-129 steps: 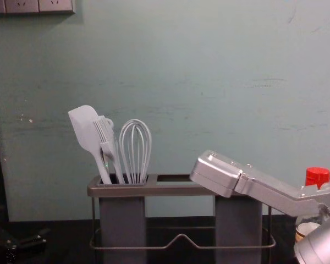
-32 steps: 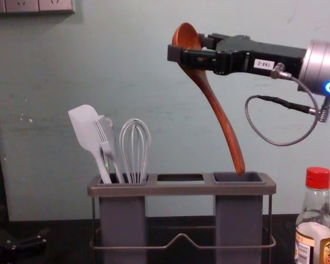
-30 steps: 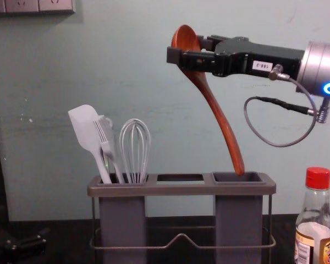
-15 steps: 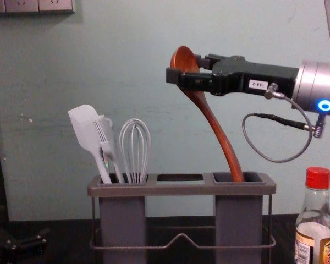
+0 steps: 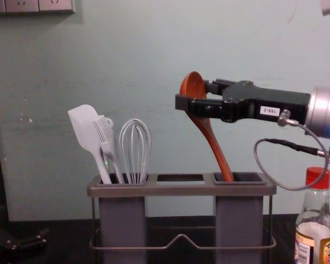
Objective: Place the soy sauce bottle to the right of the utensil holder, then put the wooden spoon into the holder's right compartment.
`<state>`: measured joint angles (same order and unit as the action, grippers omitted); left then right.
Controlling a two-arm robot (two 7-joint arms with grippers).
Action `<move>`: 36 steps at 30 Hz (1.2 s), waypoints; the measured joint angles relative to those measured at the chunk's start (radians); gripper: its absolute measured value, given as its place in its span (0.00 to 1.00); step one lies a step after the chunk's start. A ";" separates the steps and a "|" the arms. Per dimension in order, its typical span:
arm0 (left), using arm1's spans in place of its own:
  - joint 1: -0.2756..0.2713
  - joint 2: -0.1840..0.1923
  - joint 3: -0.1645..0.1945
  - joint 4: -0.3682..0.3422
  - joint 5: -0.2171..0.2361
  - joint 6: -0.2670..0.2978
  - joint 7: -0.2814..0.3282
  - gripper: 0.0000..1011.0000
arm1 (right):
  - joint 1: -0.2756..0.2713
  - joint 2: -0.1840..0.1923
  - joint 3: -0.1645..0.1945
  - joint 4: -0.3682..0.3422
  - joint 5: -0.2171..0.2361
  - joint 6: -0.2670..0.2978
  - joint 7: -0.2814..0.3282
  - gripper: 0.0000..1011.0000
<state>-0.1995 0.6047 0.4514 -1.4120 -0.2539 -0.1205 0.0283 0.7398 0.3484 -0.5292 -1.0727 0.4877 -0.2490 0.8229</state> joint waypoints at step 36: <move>0.000 0.000 0.000 0.000 0.000 0.000 0.000 0.99 | -0.231 0.164 0.057 -0.284 -0.055 0.053 -0.128 0.83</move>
<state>-0.1995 0.6047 0.4514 -1.4120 -0.2539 -0.1205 0.0283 0.5088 0.5123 -0.4727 -1.3570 0.4322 -0.1956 0.6946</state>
